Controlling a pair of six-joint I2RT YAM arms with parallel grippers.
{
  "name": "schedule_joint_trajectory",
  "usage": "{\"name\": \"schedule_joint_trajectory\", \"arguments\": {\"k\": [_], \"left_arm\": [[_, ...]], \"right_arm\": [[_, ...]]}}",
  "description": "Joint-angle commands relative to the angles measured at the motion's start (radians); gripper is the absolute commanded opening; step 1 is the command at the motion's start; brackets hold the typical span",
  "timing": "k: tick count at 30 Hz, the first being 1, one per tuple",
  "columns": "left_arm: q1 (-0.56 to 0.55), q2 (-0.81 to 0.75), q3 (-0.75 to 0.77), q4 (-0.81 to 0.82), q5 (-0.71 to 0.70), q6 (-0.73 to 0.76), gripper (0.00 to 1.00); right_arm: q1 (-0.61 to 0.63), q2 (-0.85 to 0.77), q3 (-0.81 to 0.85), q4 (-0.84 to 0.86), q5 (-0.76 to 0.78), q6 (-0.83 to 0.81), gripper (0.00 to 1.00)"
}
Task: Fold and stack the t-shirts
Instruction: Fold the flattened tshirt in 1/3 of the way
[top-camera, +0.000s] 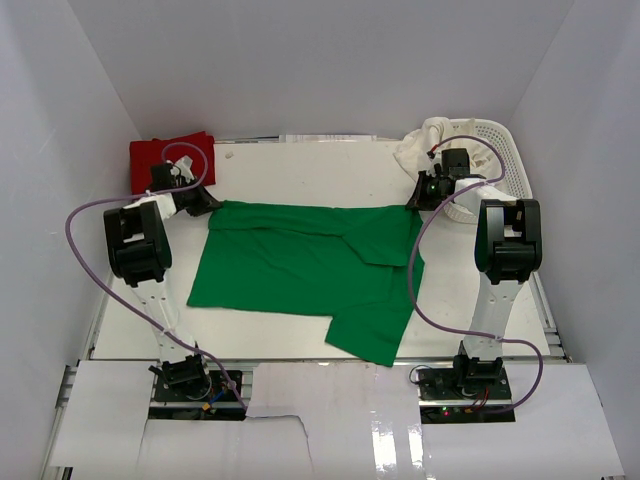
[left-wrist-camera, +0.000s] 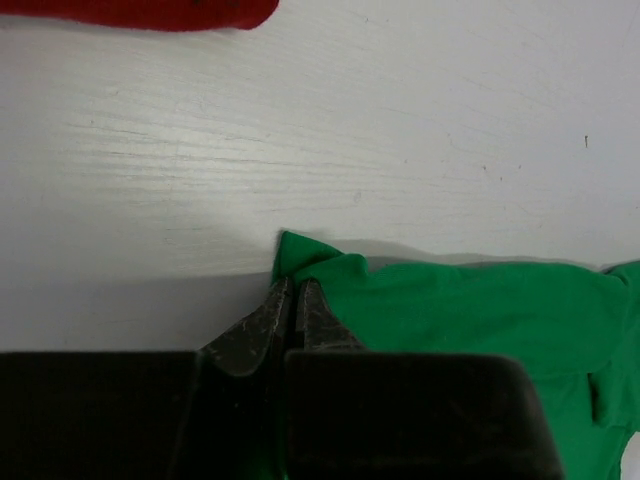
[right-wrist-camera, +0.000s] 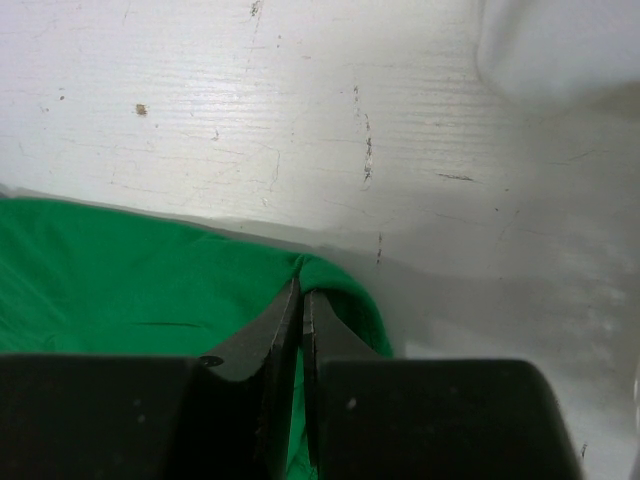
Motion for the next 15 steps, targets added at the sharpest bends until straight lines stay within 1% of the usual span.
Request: {"name": "schedule_joint_trajectory", "arguments": {"k": [1,3,15], "left_arm": [[-0.002,0.034,0.005,-0.065,-0.075,0.014,0.04],[-0.003,0.020,-0.006,-0.065,-0.113,0.007,0.00],[0.033,-0.058,-0.120,-0.053,-0.142,-0.022,0.00]], "right_arm": [[-0.001,-0.026,0.028,-0.001,-0.006,-0.016,0.08],[-0.001,-0.014,0.040,-0.002,-0.005,-0.013,0.08],[0.000,0.135,0.299,-0.082,0.002,-0.011,0.08]]}}
